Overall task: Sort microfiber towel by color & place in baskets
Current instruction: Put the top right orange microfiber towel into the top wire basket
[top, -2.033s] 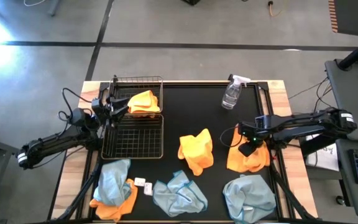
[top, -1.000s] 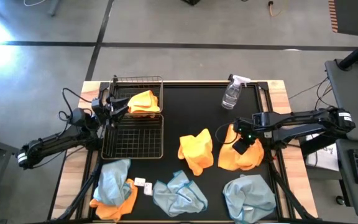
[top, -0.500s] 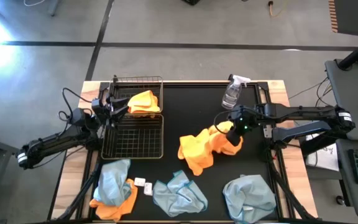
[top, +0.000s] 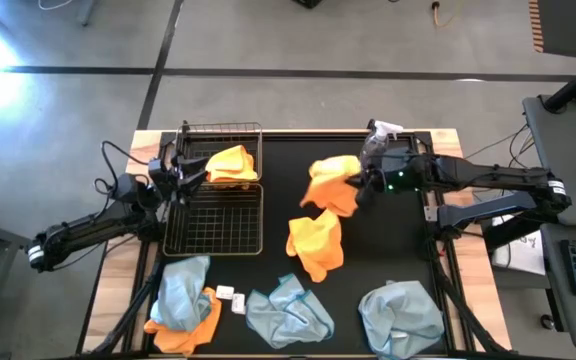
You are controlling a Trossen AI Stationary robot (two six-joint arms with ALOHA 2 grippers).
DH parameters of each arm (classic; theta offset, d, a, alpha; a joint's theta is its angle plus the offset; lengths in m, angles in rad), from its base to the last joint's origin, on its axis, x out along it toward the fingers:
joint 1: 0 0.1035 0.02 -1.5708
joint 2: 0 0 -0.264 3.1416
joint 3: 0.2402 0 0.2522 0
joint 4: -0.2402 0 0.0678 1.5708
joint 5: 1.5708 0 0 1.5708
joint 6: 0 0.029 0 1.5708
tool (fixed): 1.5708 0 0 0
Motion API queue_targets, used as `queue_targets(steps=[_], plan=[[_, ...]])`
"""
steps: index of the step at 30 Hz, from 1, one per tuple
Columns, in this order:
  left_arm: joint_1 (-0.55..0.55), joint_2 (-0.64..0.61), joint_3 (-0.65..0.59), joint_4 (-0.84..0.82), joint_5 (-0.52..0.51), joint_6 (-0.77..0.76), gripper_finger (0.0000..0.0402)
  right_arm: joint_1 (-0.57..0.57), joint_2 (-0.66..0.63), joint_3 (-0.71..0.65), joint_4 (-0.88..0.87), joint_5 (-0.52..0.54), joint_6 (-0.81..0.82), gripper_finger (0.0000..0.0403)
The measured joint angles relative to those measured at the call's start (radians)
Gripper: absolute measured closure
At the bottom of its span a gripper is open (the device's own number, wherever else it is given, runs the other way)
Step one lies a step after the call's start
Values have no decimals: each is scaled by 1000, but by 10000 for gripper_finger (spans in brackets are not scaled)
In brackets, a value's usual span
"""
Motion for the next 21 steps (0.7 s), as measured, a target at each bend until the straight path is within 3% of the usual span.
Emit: queue_targets(steps=[12, 21], plan=[[0, 0, 0, -19, 0, 0, 208, 0, 17, 10, 291, 1, -121, 394], [0, 0, 0, -53, 2, -4, 208, -6, 194, 33, 456, -10, -208, 394]])
